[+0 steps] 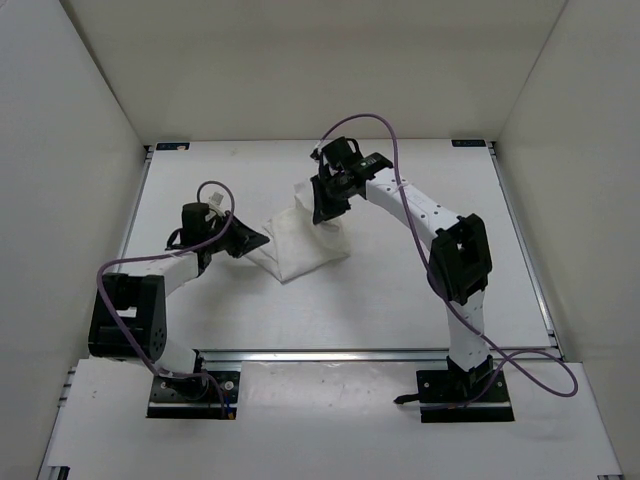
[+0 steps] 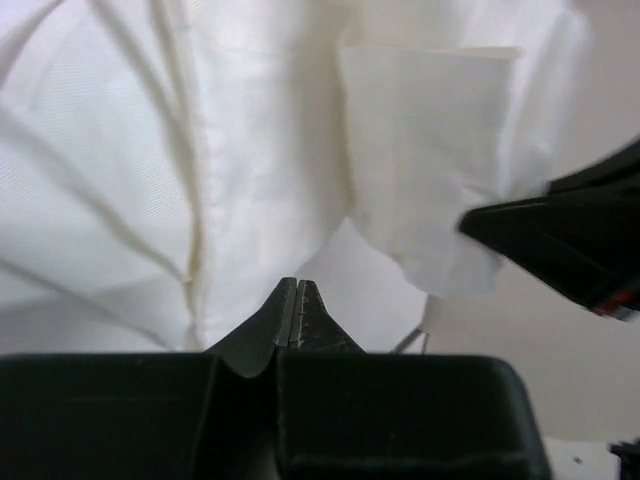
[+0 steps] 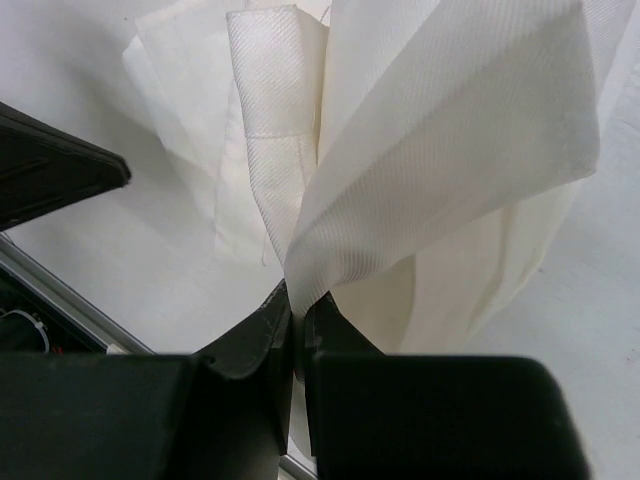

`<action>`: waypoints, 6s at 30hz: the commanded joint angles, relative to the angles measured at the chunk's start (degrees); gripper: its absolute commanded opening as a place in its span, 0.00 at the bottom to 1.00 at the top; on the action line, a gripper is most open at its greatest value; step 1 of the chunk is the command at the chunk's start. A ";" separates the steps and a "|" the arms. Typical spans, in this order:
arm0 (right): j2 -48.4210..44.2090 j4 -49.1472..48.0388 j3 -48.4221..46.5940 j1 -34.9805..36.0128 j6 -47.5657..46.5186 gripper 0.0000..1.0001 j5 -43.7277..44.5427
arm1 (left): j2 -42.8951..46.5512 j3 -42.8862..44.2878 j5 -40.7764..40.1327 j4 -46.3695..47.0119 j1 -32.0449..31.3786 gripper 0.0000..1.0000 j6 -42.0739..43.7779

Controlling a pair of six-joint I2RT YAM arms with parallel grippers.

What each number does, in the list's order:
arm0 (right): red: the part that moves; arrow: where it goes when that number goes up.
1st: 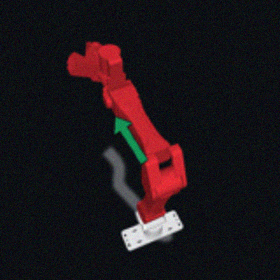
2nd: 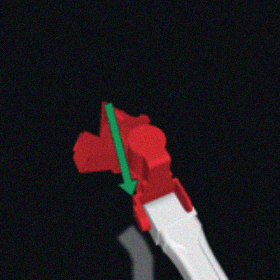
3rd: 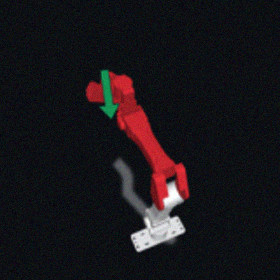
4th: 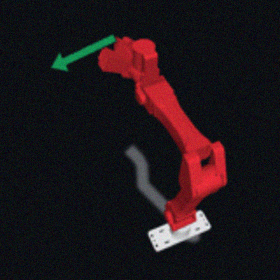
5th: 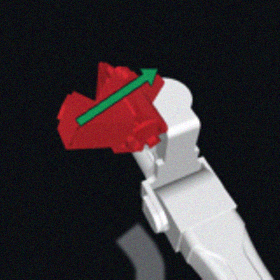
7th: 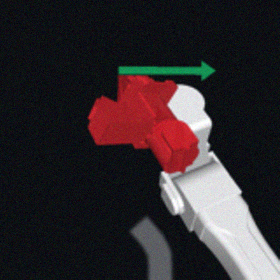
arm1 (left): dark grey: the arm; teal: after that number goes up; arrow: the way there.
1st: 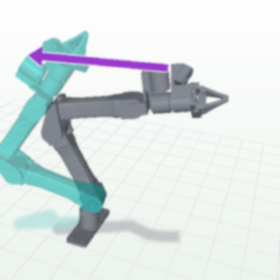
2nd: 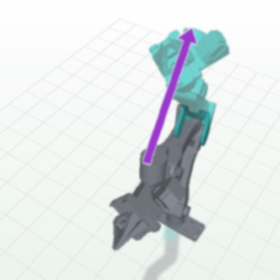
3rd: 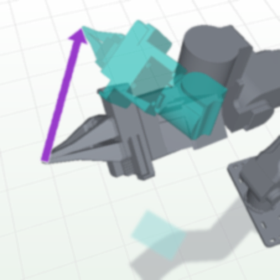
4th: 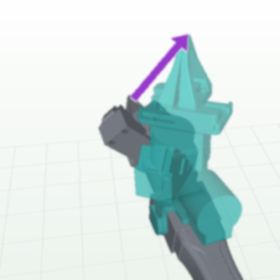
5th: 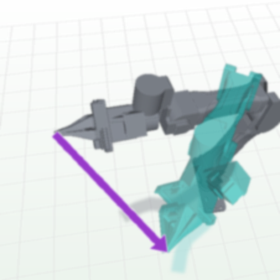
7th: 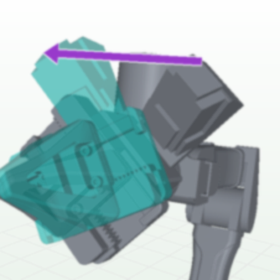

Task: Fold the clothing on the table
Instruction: Fold the skirt

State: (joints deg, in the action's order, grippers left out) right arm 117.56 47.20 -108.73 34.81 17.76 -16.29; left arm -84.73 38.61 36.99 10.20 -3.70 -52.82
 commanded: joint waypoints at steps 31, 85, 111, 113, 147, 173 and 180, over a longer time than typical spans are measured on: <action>9.71 4.30 -12.21 7.99 -0.97 0.00 -1.55 | -12.47 3.57 -21.09 -10.55 -8.77 0.00 2.46; 11.03 -5.09 -6.85 1.40 -1.51 0.00 -2.32 | -2.81 6.83 0.37 10.37 -8.69 0.51 -1.41; 0.38 -16.18 13.20 -2.55 -0.53 0.00 -3.05 | -11.60 15.34 -3.76 9.07 -13.43 0.00 -4.14; 1.79 -15.65 11.79 -1.85 -1.06 0.01 -2.87 | -12.04 17.80 -8.92 1.88 -14.83 0.00 0.41; 6.63 -13.10 10.03 -2.46 -1.06 0.00 -1.29 | -3.44 12.20 -31.98 -23.82 -7.02 0.00 14.68; 7.51 -12.66 8.27 -3.17 -0.45 0.00 -0.14 | 0.27 0.95 -18.89 -9.32 -15.72 0.00 12.91; 8.48 -11.69 8.00 -3.96 -0.80 0.00 0.12 | -4.04 0.60 -20.20 -14.06 -13.88 0.00 14.67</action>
State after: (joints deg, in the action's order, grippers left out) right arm 125.23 35.11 -98.78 31.62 17.39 -17.65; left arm -88.05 39.09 18.39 -1.56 -18.70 -39.88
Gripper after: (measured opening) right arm 0.001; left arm 0.014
